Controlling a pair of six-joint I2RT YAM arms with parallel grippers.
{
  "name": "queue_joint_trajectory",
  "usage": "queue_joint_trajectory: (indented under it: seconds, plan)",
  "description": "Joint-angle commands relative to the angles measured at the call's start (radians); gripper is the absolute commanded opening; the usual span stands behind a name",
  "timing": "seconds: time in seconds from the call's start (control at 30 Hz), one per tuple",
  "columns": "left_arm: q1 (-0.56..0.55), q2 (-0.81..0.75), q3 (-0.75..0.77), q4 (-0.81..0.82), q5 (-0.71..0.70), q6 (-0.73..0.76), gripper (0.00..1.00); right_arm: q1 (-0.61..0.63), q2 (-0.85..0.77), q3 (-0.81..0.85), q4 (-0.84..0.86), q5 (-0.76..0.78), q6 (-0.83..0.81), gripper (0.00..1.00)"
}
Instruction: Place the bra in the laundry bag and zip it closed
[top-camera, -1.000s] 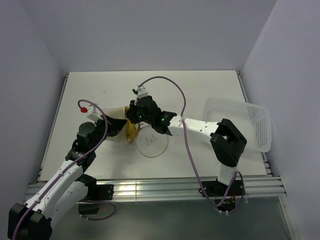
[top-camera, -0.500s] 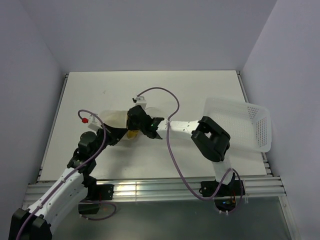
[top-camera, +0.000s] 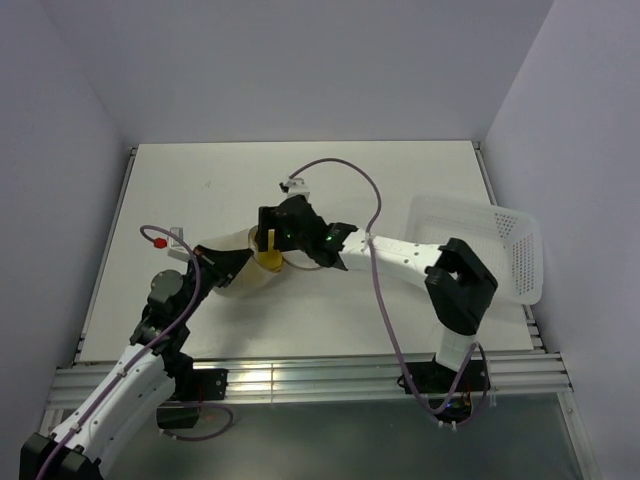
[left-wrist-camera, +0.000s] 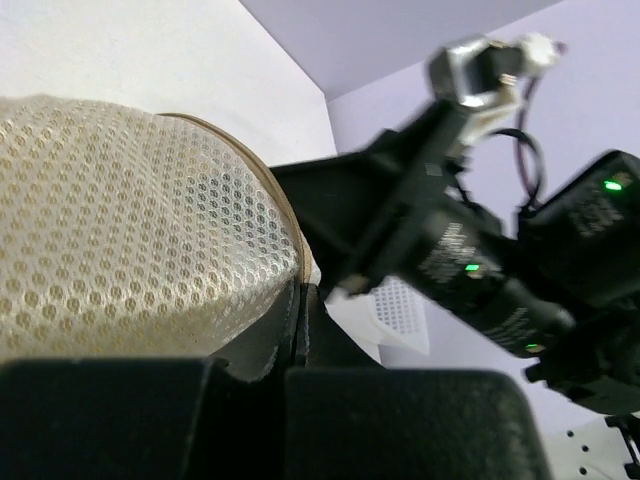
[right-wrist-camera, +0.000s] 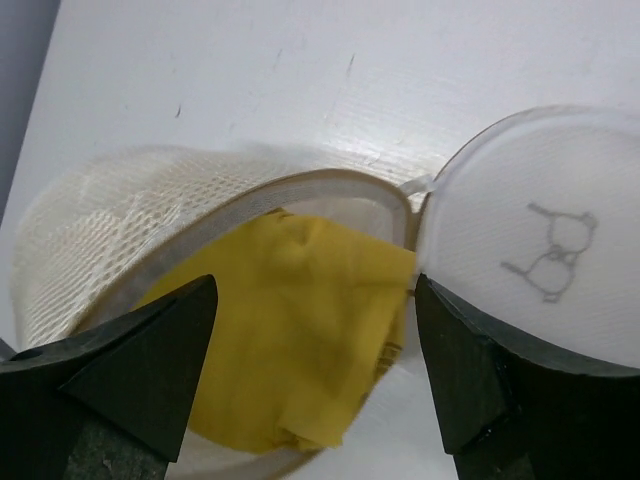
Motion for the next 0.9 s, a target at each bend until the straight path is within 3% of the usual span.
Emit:
queue_joint_trajectory:
  seconds: [0.0, 0.2, 0.3, 0.4, 0.67, 0.87]
  plan:
    - [0.005, -0.005, 0.022, 0.011, -0.029, 0.002, 0.00, -0.041, -0.139, -0.050, -0.020, -0.077, -0.046, 0.87]
    - [0.008, 0.000, 0.017, 0.027, -0.019, 0.003, 0.00, -0.150, -0.233, -0.203, 0.024, -0.125, -0.034, 0.88]
    - [0.008, -0.003, 0.020, 0.026, -0.015, 0.006, 0.00, -0.199, -0.224, -0.249, 0.003, -0.076, -0.045, 0.75]
    - [0.008, -0.002, 0.029, 0.015, -0.012, 0.015, 0.00, -0.236, -0.168, -0.258, -0.035, 0.027, -0.057, 0.46]
    - [0.008, 0.016, 0.025, 0.031, 0.017, 0.031, 0.00, -0.285, -0.046, -0.263, -0.035, 0.101, -0.069, 0.44]
    - [0.008, 0.018, 0.035, 0.017, 0.020, 0.044, 0.00, -0.290, 0.053, -0.223, -0.029, 0.064, -0.062, 0.33]
